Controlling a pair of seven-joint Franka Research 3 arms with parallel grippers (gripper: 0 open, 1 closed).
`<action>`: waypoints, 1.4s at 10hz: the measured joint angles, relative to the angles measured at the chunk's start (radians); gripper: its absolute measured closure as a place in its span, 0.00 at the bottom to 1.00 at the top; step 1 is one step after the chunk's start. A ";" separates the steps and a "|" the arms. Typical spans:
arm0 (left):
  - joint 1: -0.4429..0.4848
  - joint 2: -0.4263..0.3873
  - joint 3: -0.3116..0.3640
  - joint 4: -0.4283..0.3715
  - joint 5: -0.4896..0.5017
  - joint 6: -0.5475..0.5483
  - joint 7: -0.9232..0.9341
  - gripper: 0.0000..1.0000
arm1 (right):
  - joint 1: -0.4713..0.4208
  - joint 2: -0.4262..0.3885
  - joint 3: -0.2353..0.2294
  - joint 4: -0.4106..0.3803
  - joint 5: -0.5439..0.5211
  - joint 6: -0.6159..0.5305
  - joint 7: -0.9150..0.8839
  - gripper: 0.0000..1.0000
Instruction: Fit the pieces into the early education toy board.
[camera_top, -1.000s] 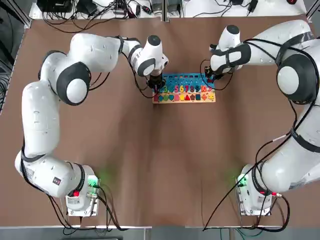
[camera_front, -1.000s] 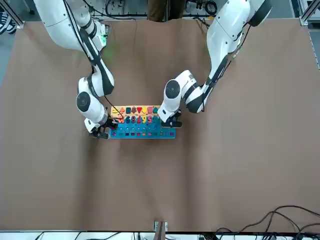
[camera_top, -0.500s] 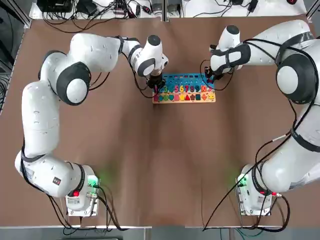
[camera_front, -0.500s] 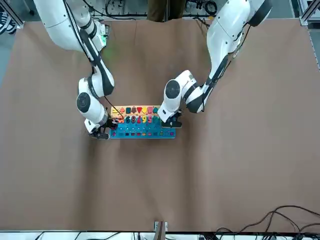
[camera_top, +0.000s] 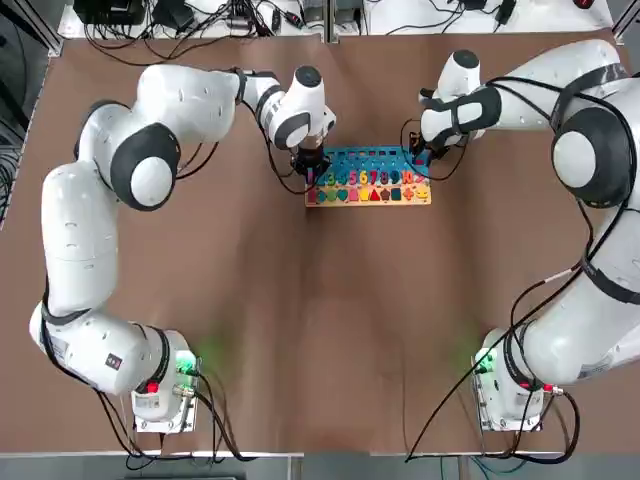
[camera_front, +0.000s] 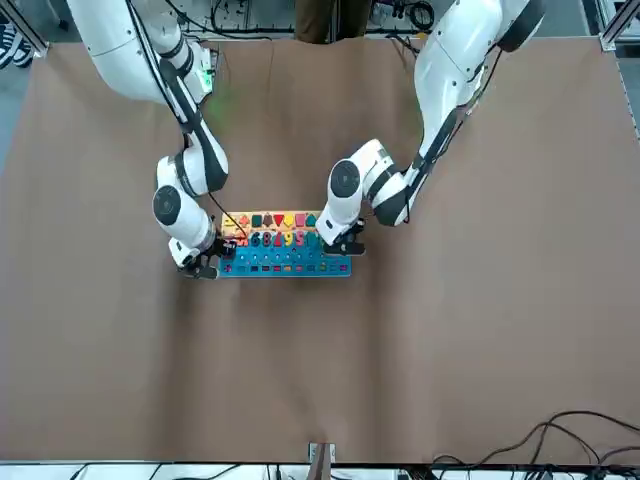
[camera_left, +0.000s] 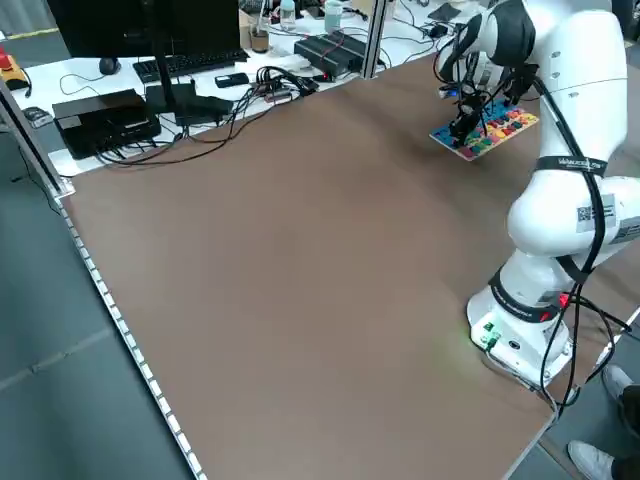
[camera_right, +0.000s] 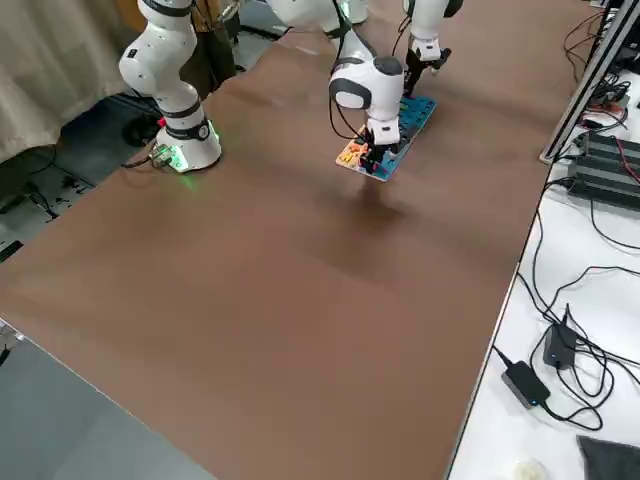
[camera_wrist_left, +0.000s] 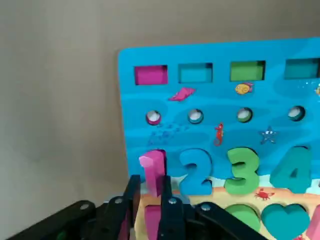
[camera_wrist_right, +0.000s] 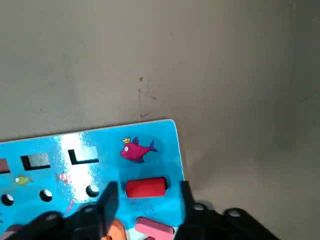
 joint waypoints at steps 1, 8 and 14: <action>0.003 -0.004 -0.004 0.000 0.000 -0.006 0.000 0.77 | 0.000 0.001 -0.002 0.003 0.000 0.000 -0.001 0.29; 0.046 -0.079 -0.010 0.031 0.000 -0.020 0.010 0.69 | -0.060 -0.049 -0.012 0.079 0.000 -0.171 -0.001 0.01; 0.367 -0.460 -0.015 0.063 -0.047 -0.285 0.387 0.02 | -0.302 -0.151 -0.014 0.415 0.000 -0.647 -0.011 0.01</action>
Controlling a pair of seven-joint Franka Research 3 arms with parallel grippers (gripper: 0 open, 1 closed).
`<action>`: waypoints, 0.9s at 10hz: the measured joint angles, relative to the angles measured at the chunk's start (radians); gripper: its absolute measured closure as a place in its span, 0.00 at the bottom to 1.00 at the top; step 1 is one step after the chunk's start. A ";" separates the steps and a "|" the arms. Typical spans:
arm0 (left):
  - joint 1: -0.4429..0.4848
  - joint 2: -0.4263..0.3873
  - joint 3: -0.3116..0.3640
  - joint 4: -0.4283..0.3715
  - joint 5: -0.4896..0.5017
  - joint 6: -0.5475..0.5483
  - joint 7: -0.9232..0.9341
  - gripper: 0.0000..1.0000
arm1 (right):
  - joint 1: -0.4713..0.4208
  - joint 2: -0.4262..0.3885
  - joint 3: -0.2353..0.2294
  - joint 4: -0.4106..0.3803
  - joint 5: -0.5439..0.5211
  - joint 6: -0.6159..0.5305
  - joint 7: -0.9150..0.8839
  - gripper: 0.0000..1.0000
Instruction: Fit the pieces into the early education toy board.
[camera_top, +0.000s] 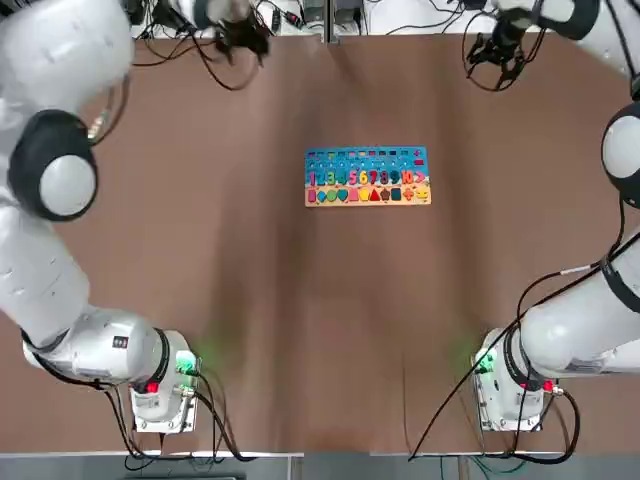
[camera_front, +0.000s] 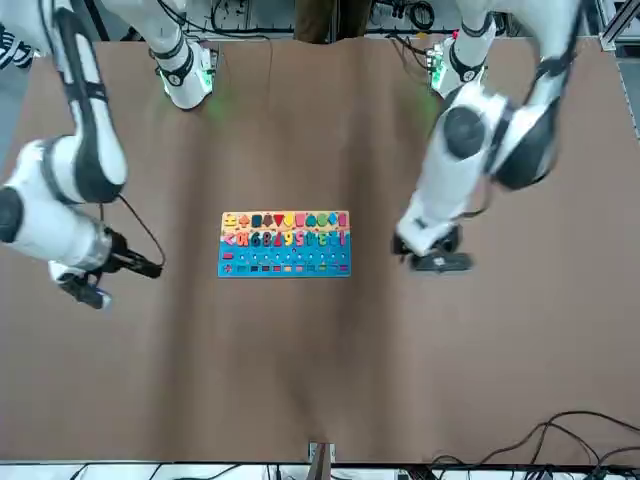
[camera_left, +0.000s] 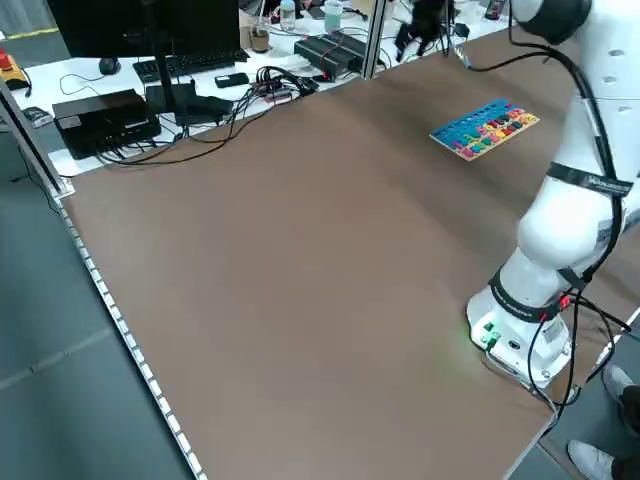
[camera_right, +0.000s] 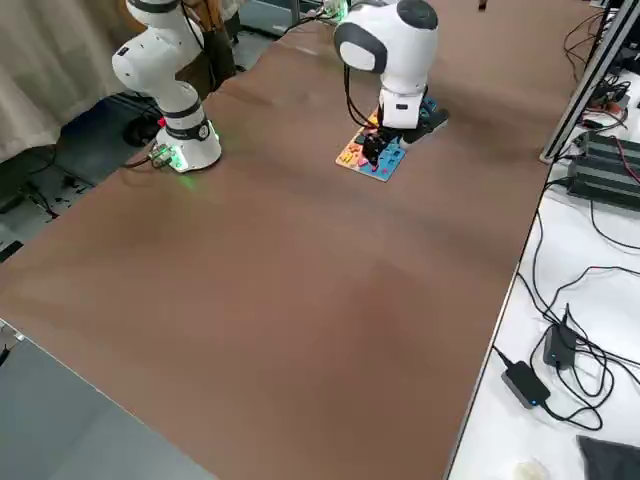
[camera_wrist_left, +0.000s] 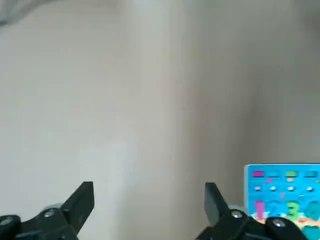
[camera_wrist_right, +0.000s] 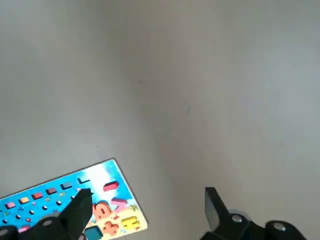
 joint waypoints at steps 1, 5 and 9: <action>0.057 -0.057 -0.001 -0.001 -0.043 -0.035 0.047 0.00 | -0.015 -0.006 0.000 0.027 0.000 -0.025 0.000 0.01; 0.078 -0.218 0.198 0.002 -0.304 -0.214 0.227 0.00 | -0.082 -0.110 -0.002 0.086 -0.011 -0.046 -0.189 0.01; -0.057 -0.397 0.430 -0.046 -0.310 -0.369 0.401 0.00 | -0.180 -0.243 -0.008 0.122 -0.150 -0.175 -0.358 0.01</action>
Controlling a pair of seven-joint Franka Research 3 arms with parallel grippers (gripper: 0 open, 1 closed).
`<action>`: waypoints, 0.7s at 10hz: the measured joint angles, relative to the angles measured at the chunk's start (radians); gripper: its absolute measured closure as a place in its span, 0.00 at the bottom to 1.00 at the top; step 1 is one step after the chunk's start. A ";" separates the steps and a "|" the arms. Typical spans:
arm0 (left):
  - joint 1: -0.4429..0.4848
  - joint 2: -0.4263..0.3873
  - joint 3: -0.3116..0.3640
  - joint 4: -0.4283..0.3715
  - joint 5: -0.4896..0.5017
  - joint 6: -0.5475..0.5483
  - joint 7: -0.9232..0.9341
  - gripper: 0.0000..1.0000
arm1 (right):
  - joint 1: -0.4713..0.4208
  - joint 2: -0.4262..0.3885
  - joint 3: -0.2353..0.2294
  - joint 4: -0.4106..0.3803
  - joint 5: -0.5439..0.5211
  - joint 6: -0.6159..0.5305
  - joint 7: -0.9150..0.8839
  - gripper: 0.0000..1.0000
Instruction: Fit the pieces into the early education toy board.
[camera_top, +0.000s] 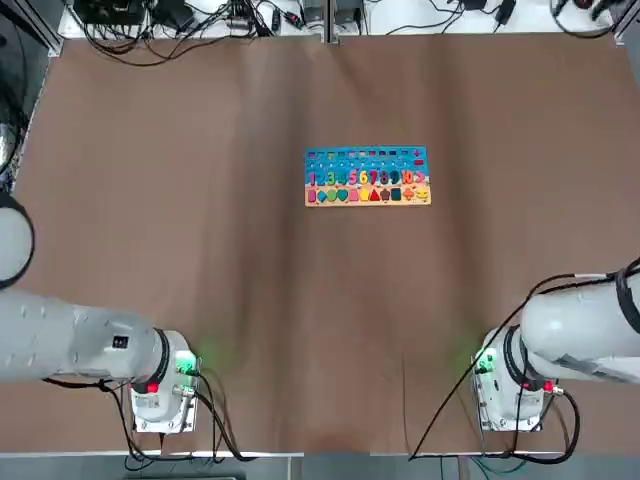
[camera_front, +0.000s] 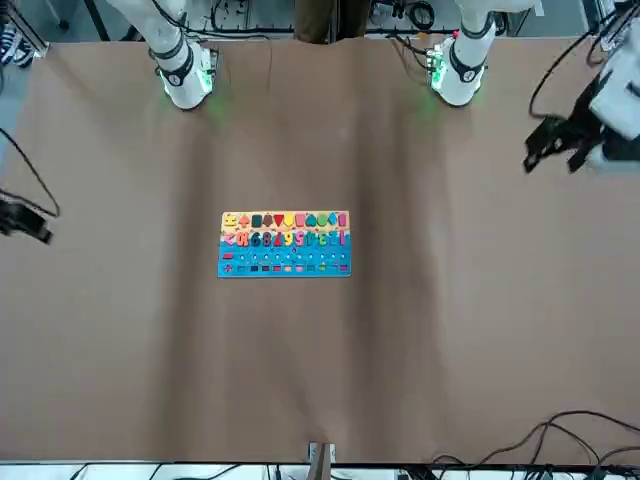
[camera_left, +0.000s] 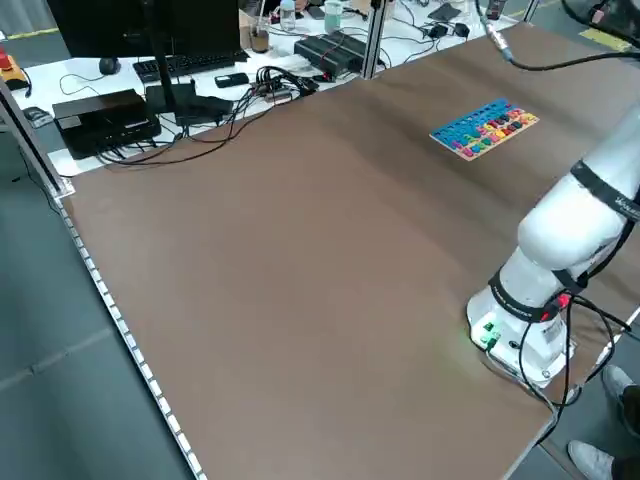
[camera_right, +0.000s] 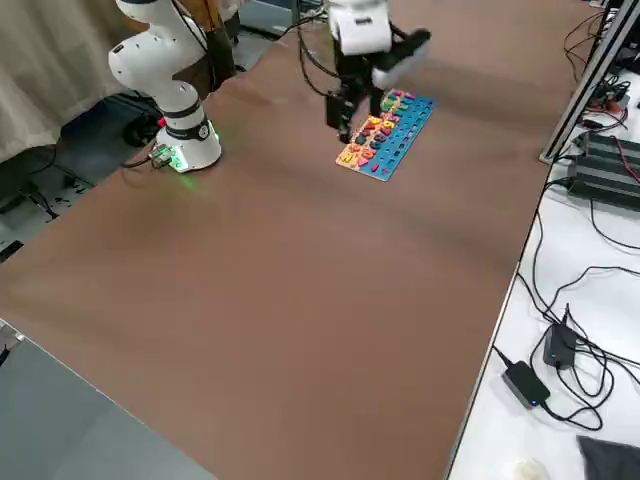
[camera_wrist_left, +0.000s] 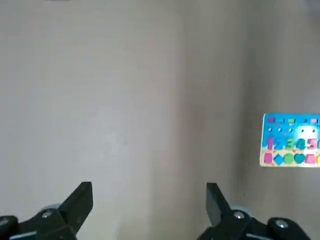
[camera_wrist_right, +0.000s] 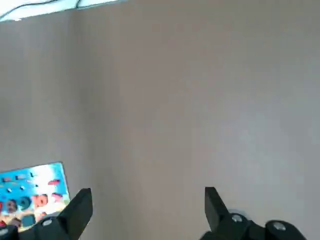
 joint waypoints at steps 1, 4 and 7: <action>0.000 -0.026 0.009 -0.024 0.001 -0.005 0.008 0.00 | 0.015 -0.029 -0.013 0.011 -0.008 -0.046 -0.001 0.01; 0.000 -0.011 0.004 -0.026 0.027 -0.003 0.006 0.00 | 0.262 -0.042 -0.242 0.017 -0.010 -0.071 -0.002 0.01; -0.003 0.020 -0.011 -0.024 0.036 -0.013 0.010 0.00 | 0.306 -0.033 -0.268 0.013 0.012 -0.099 -0.003 0.01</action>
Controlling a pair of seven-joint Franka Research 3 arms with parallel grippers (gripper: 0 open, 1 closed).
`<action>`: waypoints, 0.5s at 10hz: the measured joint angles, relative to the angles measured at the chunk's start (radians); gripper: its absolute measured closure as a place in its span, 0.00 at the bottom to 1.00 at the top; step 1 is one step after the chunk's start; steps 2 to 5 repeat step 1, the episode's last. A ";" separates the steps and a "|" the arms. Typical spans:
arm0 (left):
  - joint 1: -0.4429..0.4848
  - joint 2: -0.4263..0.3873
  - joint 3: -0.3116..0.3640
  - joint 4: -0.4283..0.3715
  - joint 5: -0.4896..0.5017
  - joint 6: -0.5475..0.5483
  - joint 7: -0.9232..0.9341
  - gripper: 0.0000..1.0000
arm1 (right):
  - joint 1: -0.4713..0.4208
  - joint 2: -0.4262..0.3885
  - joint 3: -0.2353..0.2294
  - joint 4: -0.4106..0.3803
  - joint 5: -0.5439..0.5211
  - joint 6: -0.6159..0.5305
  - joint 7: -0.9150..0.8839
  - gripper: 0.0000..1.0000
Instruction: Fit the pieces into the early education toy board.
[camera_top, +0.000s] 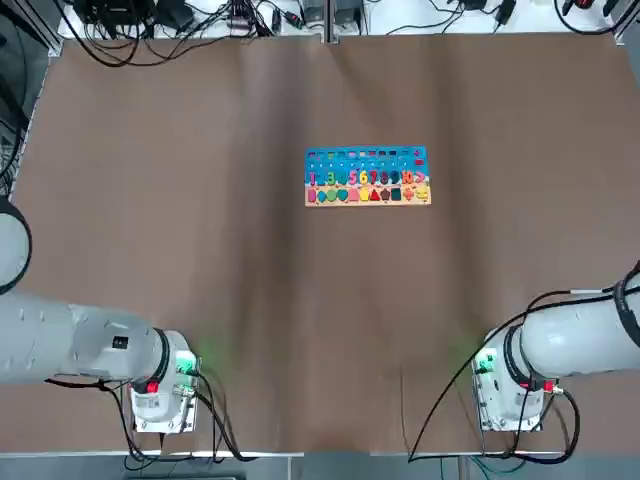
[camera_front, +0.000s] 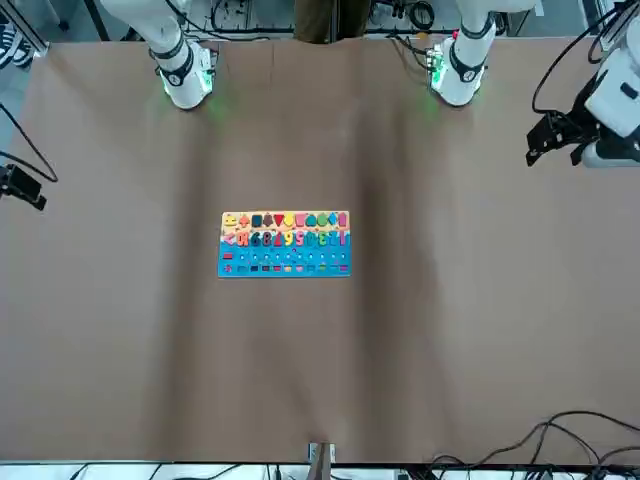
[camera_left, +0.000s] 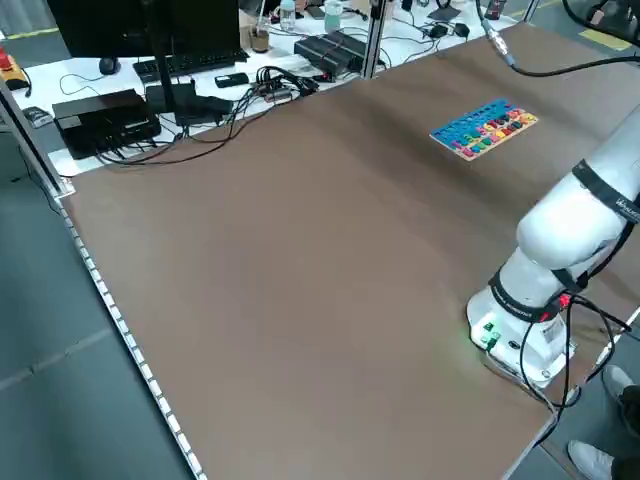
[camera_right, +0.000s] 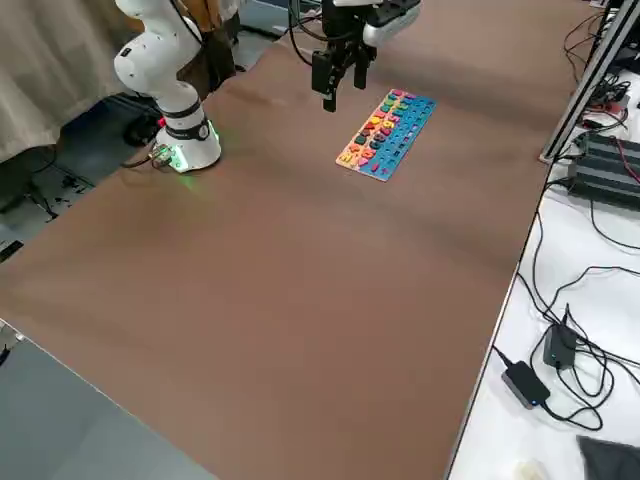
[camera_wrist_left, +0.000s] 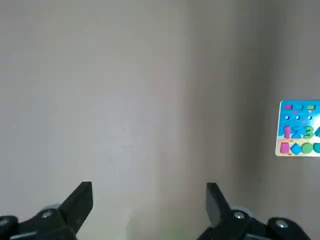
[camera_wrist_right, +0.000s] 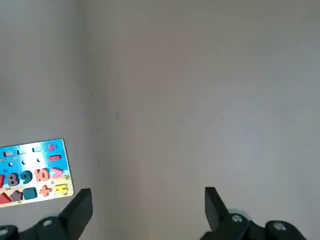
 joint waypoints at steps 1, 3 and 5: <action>0.000 0.000 -0.002 0.000 0.000 -0.003 0.001 0.00 | 0.001 0.002 -0.001 -0.002 0.026 -0.002 0.000 0.01; 0.000 0.000 -0.002 0.000 0.000 -0.003 0.001 0.00 | 0.001 0.002 -0.001 -0.002 0.026 -0.002 0.000 0.01; 0.000 0.000 -0.002 0.000 0.000 -0.003 0.001 0.00 | 0.001 0.002 -0.001 -0.002 0.026 -0.002 0.000 0.01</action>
